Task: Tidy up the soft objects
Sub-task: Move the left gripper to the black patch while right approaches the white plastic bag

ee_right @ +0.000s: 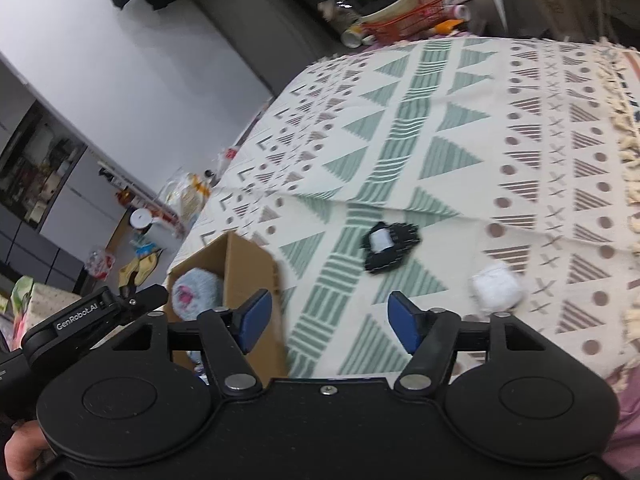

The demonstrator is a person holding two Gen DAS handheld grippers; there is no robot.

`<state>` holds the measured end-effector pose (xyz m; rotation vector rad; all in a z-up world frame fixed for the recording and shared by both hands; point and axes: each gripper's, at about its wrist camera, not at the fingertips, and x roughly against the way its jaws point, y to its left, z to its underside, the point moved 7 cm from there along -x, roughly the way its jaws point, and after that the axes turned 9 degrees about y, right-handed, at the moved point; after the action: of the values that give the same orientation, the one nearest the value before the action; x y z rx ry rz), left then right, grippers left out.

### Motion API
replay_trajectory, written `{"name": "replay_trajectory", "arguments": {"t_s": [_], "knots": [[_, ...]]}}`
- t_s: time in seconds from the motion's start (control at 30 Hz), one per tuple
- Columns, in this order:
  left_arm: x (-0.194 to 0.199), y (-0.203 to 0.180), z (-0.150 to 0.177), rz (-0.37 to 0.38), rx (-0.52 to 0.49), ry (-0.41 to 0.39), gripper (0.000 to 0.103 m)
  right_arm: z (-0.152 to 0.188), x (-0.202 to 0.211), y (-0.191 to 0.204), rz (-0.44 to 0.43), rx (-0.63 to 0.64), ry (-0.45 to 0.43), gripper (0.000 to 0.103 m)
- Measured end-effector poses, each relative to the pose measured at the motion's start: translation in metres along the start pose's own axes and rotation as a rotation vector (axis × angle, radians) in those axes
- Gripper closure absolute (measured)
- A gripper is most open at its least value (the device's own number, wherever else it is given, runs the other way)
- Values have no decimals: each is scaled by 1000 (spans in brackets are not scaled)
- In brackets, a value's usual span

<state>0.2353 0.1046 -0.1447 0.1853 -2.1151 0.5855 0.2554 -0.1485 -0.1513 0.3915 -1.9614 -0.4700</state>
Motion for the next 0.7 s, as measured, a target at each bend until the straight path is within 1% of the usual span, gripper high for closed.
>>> {"name": "replay_trajectory", "arguments": {"t_s": [0.03,0.1,0.13,0.2,0.37,0.47,0.57,0.7], "knots": [[0,-5,0,3,-9,1,32,-2,2,-5,6,-10,-6,34],[0,-15,2,7,-25,1,32,-6,7,-14,28,-29,-25,26],[0,-19,2,12,-28,6,32,-7,8,-19,33,-38,-29,25],[0,-29,4,36,-38,22,32,-9,10,-27,33,-56,-31,25],[-4,-51,6,40,-89,30,32,-12,10,-51,62,-100,-34,24],[-11,-60,7,35,-108,45,32,-13,5,-71,133,-147,-33,23],[-19,-68,7,22,-134,52,32,-12,-4,-82,132,-194,-11,23],[-29,-79,6,17,-140,72,32,-12,-16,-91,130,-231,9,23]]}}
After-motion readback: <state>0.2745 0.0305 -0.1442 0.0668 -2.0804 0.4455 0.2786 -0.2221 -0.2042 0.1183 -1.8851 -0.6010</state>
